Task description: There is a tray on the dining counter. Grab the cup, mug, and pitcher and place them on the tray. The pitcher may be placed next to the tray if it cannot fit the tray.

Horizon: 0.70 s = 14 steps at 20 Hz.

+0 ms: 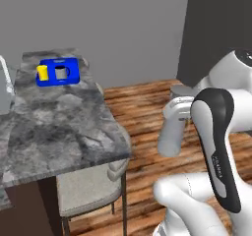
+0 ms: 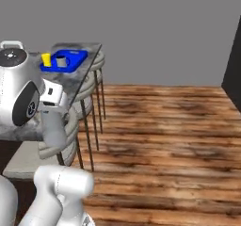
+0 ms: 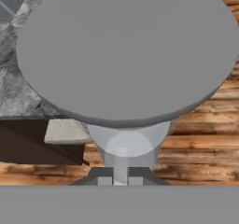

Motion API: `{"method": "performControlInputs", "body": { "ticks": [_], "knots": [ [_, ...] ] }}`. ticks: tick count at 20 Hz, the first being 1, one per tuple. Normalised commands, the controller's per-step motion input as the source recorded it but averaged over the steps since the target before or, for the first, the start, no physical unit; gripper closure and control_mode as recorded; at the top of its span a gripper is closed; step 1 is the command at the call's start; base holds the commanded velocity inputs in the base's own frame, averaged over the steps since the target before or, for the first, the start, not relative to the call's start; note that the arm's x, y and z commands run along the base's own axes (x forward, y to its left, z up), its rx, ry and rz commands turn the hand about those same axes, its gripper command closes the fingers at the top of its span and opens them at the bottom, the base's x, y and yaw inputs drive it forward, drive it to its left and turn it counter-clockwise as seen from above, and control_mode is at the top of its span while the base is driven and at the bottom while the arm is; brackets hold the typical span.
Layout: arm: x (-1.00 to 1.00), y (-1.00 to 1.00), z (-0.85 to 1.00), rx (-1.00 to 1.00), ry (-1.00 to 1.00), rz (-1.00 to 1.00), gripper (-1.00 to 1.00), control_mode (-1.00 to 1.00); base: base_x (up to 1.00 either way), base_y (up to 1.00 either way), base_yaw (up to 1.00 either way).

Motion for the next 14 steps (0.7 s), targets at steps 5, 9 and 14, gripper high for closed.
{"method": "performControlInputs", "body": {
  "ticks": [5, 9, 14],
  "knots": [
    [0.0, 0.0, 0.0, 0.0, 0.0, 0.0, 1.0, 1.0, 0.51, -0.01, 0.91],
    [0.0, 0.0, 0.0, 0.0, 0.0, 0.0, 1.0, 1.0, 0.92, -0.48, 0.65],
    [0.0, 0.0, 0.0, 0.0, 0.0, 0.0, 1.0, 1.0, 0.39, -0.99, 0.37]
  ]
}}
